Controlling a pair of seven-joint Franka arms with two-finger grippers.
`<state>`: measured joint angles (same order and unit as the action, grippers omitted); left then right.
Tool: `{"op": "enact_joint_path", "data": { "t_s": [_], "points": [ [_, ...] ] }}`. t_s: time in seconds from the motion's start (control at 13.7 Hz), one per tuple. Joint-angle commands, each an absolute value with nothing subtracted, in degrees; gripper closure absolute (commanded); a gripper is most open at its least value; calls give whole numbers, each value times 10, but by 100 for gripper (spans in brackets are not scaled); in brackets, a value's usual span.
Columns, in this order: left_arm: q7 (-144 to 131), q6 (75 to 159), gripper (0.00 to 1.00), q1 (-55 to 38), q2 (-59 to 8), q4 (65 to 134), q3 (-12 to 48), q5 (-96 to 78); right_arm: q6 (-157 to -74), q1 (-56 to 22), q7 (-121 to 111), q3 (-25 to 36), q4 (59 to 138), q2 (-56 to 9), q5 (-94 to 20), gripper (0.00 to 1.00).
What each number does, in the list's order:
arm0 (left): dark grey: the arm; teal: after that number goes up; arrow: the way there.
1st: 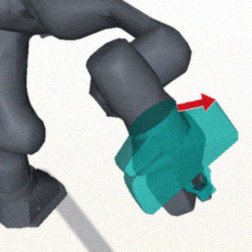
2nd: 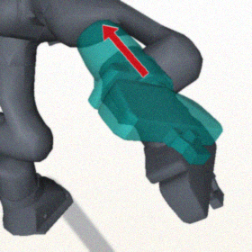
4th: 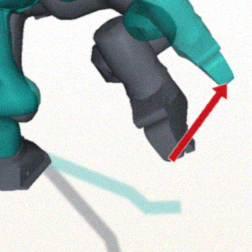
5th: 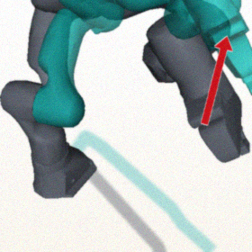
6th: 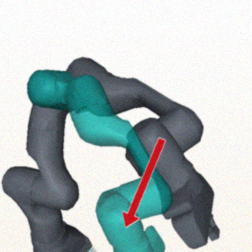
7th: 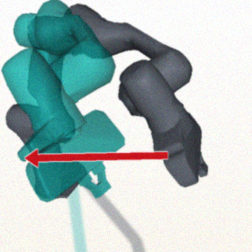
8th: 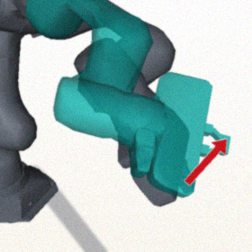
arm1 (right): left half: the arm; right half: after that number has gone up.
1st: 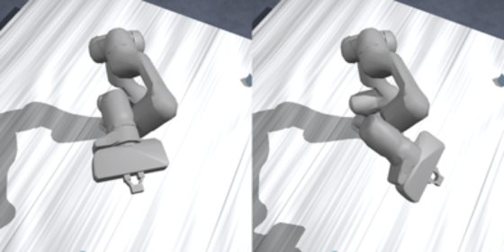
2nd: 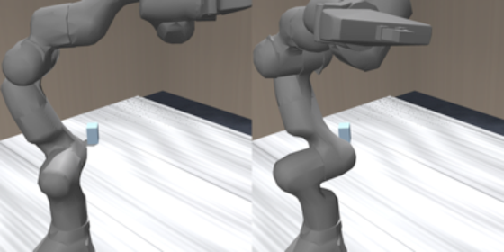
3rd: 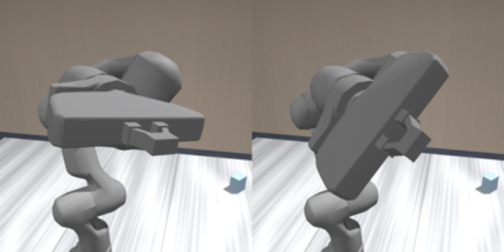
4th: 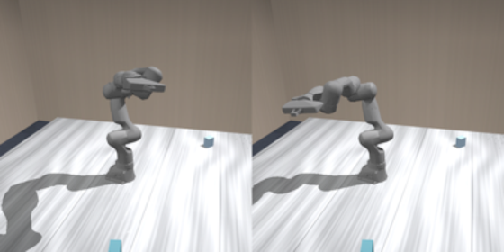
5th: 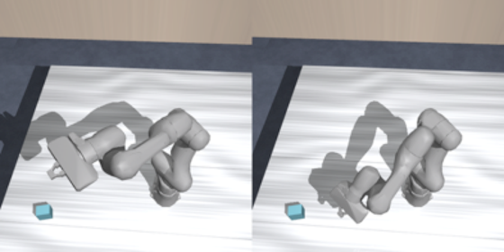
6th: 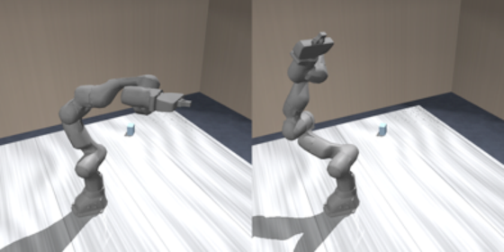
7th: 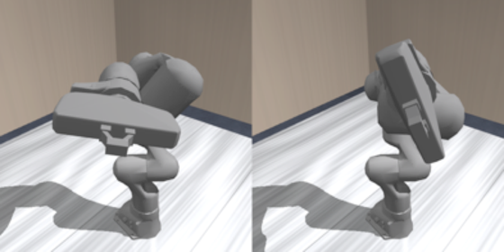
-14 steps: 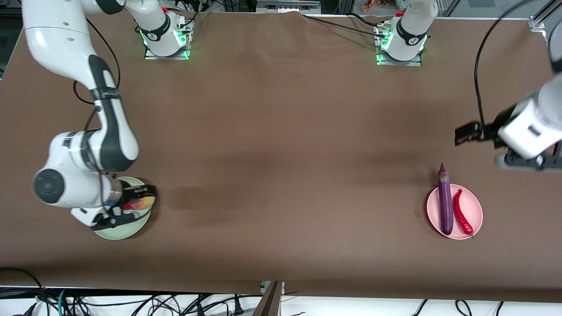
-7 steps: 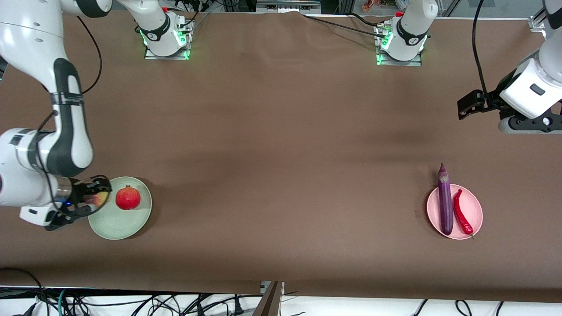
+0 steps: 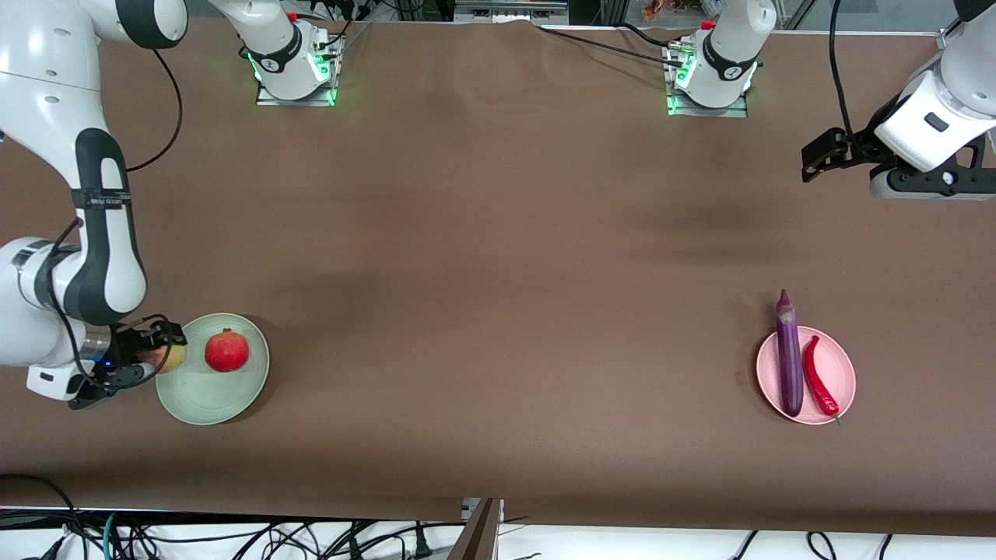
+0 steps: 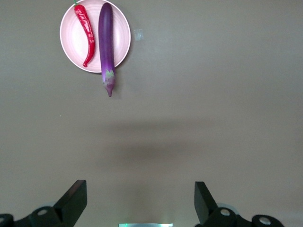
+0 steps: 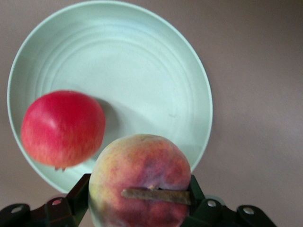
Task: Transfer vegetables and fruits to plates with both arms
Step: 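Lower the peach onto the green plate and open the right gripper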
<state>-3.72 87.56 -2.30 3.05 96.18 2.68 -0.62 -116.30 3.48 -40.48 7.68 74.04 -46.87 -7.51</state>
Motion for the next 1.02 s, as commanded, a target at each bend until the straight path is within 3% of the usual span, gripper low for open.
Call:
{"op": "enact_joint_path", "data": {
  "t_s": [0.0, 0.07, 0.15, 0.36, 0.58, 0.95],
  "points": [
    [-13, 888, 0, -23, 39, 976, 19, -22, -1195, 37, -413, 72, 742, -480, -98, 57],
    [-13, 888, 0, -17, 37, 977, 19, -22, -1197, 38, -412, 71, 741, -481, -109, 8],
    [-21, 887, 0, -18, 34, 976, 23, -17, -1196, 38, -412, 71, 741, -479, -116, 0],
    [-26, 887, 0, -20, 19, 960, 24, -4, -1163, 38, -412, 70, 734, -458, -119, 0],
    [-38, 890, 0, -17, 15, 960, 19, -2, -1045, 33, -397, 69, 689, -404, -117, 0],
    [-19, 895, 0, -18, 16, 941, 23, 21, -862, 8, -212, 71, 619, -369, -111, 0]
  ]
}}
